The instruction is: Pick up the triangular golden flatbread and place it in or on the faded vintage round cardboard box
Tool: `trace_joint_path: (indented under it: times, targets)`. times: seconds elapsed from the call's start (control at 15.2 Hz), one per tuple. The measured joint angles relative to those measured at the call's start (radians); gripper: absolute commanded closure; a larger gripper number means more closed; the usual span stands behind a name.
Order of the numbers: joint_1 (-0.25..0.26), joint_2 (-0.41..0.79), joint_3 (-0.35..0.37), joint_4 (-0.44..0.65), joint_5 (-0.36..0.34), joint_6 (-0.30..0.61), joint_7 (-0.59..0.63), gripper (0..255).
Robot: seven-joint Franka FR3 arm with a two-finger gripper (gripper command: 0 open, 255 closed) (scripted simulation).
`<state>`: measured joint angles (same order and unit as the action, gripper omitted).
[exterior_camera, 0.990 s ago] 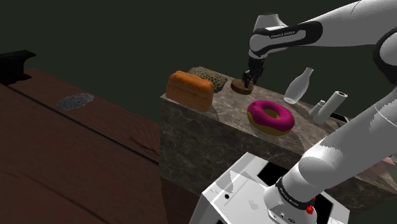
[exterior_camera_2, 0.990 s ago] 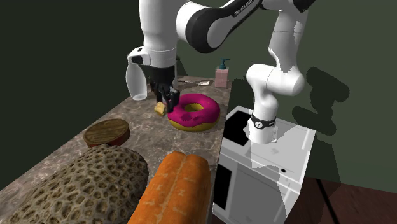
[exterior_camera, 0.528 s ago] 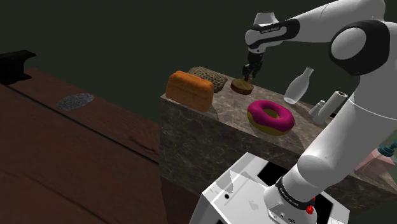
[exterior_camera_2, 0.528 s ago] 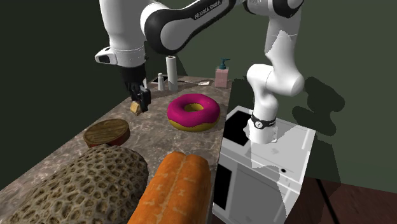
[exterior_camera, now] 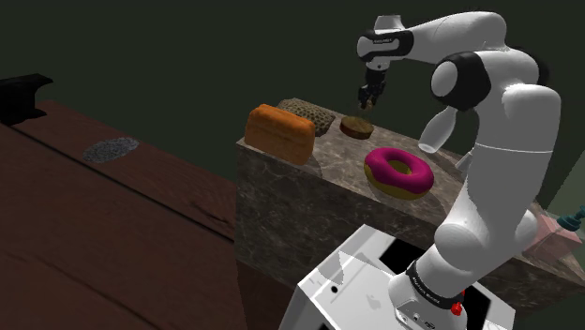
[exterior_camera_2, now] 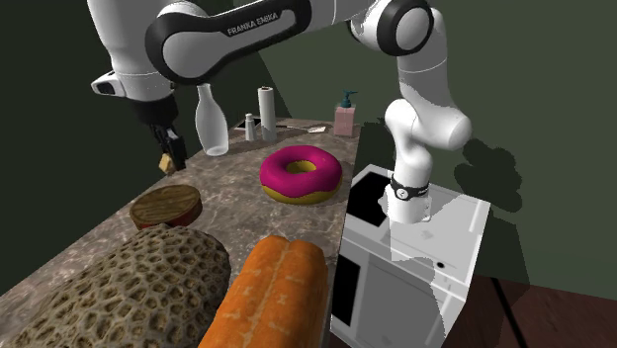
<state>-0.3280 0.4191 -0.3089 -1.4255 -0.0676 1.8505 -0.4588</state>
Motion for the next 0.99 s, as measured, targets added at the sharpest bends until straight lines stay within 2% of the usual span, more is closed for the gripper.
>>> trace_joint_path:
  times: [0.2,0.33,0.99]
  targets:
    - [-0.051,0.131,0.003,0.207,0.037,-0.073,-0.042,255]
    - [-0.061,0.161,0.004,0.238,0.044,-0.073,-0.048,255]
    - [-0.056,0.175,0.008,0.127,0.045,0.050,-0.036,255]
